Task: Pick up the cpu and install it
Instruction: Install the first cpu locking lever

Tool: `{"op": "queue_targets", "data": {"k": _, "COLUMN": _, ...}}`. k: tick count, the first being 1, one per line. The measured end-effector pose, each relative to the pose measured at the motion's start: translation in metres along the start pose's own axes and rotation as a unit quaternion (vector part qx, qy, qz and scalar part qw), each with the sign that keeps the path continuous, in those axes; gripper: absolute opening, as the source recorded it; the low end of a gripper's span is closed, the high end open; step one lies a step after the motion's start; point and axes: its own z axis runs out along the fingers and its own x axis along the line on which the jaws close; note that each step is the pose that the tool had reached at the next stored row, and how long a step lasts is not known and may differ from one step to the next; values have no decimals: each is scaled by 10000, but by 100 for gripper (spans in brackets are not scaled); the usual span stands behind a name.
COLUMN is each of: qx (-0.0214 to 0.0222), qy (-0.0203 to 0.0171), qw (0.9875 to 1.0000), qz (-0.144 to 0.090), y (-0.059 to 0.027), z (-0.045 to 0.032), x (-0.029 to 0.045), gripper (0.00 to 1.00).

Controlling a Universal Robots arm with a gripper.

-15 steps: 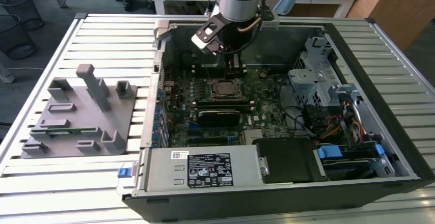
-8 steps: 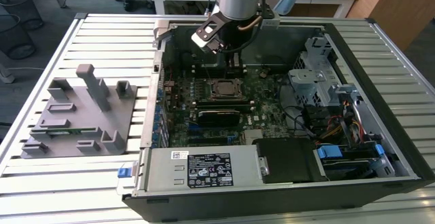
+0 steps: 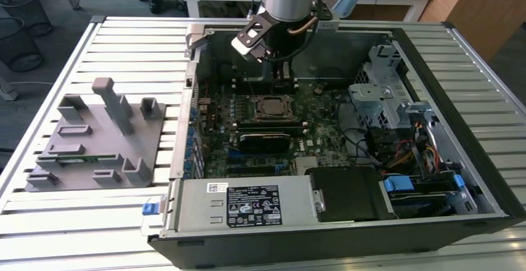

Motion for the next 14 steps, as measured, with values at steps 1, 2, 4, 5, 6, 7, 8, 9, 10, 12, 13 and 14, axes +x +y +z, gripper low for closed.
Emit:
{"op": "queue_targets", "data": {"k": 1, "qx": 0, "qy": 0, "qw": 10000, "qz": 0, "y": 0, "z": -6, "x": 0, "gripper": 11}}
{"op": "queue_targets", "data": {"k": 2, "qx": 0, "qy": 0, "qw": 10000, "qz": 0, "y": 0, "z": -12, "x": 0, "gripper": 11}}
{"op": "queue_targets", "data": {"k": 4, "qx": 0, "qy": 0, "qw": 10000, "qz": 0, "y": 0, "z": -24, "x": -1, "gripper": 11}}
{"op": "queue_targets", "data": {"k": 5, "qx": 0, "qy": 0, "qw": 10000, "qz": 0, "y": 0, "z": -29, "x": -1, "gripper": 11}}
{"op": "queue_targets", "data": {"k": 6, "qx": 0, "qy": 0, "qw": 10000, "qz": 0, "y": 0, "z": -33, "x": -1, "gripper": 11}}
{"op": "queue_targets", "data": {"k": 7, "qx": -1, "qy": 1, "qw": 10000, "qz": 0, "y": 0, "z": -33, "x": 0, "gripper": 11}}
{"op": "queue_targets", "data": {"k": 8, "qx": -1, "qy": 1, "qw": 10000, "qz": 0, "y": 0, "z": -33, "x": -1, "gripper": 11}}
{"op": "queue_targets", "data": {"k": 9, "qx": -1, "qy": 1, "qw": 10000, "qz": 0, "y": 0, "z": -33, "x": -1, "gripper": 11}}
{"op": "queue_targets", "data": {"k": 10, "qx": 0, "qy": 1, "qw": 10000, "qz": 0, "y": 0, "z": -34, "x": -1, "gripper": 11}}
{"op": "queue_targets", "data": {"k": 12, "qx": 0, "qy": 0, "qw": 10000, "qz": 0, "y": 0, "z": -35, "x": -1, "gripper": 11}}
{"op": "queue_targets", "data": {"k": 13, "qx": 0, "qy": 0, "qw": 10000, "qz": 0, "y": 0, "z": -35, "x": -1, "gripper": 11}}
{"op": "queue_targets", "data": {"k": 14, "qx": 0, "qy": -1, "qw": 10000, "qz": 0, "y": 0, "z": -37, "x": -1, "gripper": 11}}
